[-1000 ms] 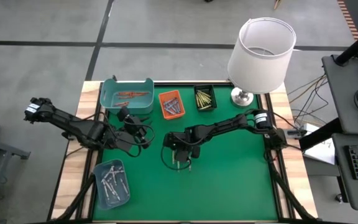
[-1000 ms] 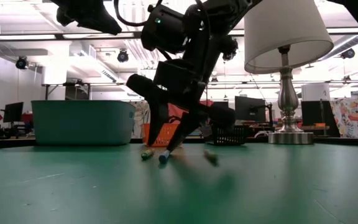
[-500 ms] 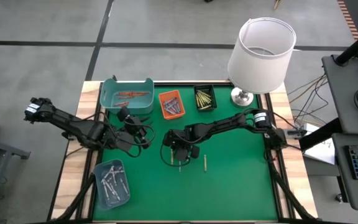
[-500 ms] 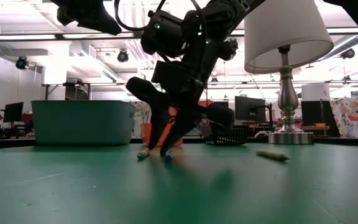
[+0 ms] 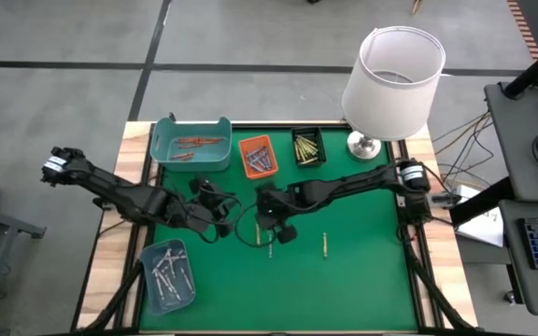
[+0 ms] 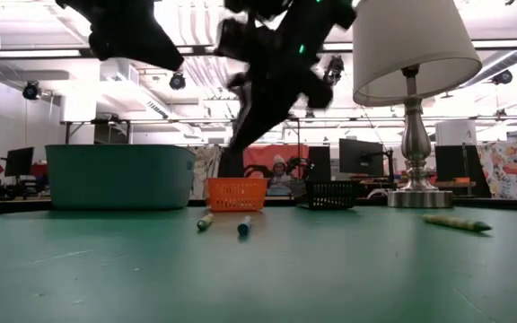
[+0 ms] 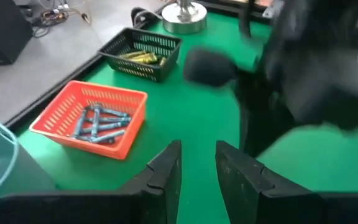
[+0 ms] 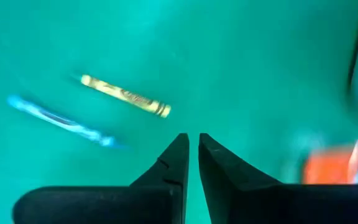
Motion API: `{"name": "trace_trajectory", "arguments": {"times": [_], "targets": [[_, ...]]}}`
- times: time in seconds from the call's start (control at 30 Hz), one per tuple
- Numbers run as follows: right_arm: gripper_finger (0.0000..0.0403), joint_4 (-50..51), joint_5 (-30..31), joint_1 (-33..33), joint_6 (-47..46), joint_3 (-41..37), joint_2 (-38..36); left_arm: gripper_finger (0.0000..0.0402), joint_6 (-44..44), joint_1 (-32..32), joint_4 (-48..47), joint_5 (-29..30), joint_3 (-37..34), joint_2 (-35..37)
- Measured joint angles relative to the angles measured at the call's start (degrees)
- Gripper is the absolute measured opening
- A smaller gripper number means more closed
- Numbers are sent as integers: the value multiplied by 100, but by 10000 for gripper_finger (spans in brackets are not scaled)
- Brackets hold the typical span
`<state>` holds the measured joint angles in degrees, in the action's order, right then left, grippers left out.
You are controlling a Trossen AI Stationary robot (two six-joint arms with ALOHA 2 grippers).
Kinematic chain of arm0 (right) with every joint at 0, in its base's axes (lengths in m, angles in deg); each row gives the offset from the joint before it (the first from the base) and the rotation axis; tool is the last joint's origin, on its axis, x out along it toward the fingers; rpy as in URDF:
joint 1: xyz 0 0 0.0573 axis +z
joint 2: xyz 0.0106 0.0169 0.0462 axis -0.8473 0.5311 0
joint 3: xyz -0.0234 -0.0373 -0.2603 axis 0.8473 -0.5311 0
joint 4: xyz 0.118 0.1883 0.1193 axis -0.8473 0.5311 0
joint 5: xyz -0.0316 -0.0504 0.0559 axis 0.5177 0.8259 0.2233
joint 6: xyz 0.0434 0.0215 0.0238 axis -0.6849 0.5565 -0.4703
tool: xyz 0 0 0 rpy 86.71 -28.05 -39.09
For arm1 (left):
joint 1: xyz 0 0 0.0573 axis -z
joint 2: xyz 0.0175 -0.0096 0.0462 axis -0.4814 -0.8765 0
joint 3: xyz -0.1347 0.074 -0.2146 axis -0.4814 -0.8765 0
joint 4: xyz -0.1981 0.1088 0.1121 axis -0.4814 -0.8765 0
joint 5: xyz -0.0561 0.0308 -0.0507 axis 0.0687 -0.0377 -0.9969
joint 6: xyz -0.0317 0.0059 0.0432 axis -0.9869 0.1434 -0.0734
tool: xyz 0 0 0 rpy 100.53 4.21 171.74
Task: Sort crayons
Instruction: Put the green crayon into the black bin
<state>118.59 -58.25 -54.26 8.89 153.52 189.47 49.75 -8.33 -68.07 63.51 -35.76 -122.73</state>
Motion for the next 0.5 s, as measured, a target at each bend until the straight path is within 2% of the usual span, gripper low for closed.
{"name": "trace_trajectory", "arguments": {"times": [0.13, 0.23, 0.33, 0.5], "targets": [[27, 979, -14, -4, -2546, 0, -450, 81, 83, -1, 86, 44, 1, -251], [27, 2069, -11, 11, -3869, -21, -703, 81, 297, -2, 101, 180, 15, -386], [27, 2761, 12, 147, -4845, -286, -874, 81, 537, -2, 139, 200, 35, -457], [27, 2808, -161, 441, -6143, -1258, -1169, 81, 782, -2, 177, 281, 35, -515]]}}
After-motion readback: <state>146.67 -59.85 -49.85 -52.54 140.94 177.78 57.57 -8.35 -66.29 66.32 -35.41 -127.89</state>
